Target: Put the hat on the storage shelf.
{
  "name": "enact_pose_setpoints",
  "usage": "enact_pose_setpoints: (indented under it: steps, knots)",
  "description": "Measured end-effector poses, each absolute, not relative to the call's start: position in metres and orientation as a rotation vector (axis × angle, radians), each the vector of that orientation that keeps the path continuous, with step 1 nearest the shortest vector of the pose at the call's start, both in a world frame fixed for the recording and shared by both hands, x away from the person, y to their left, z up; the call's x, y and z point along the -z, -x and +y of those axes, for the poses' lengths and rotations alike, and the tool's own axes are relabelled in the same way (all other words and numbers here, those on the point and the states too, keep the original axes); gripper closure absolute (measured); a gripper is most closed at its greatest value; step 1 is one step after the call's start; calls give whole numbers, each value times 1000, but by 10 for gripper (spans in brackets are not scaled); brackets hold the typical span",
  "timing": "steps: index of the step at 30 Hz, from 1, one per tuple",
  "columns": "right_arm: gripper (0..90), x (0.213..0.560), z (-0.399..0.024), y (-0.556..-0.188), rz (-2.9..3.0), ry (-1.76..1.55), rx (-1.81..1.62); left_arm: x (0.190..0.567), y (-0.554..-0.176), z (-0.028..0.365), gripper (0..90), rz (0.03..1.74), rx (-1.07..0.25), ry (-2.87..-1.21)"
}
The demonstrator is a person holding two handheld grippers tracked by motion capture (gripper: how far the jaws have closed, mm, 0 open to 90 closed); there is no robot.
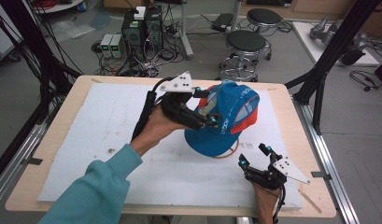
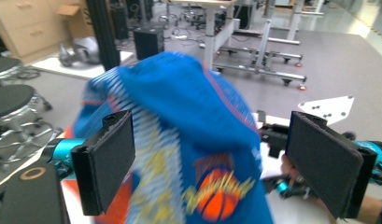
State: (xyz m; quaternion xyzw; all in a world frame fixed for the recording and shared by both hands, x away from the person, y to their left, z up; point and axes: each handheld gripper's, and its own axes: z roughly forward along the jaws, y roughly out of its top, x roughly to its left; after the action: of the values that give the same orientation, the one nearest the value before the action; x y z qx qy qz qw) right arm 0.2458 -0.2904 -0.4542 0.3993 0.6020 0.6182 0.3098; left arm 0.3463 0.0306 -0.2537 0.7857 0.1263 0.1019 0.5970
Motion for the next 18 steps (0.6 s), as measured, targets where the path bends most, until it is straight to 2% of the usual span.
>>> enact_pose_setpoints:
  steps: [13,18]
  knots:
    - [100,454,-290,-246,1595,-1050,-1624,310,-332,125,163,386,-344,-1850]
    - [100,454,-289,-245,1598,-1042,-1611,331,-322,158,166,412,-378,-1811]
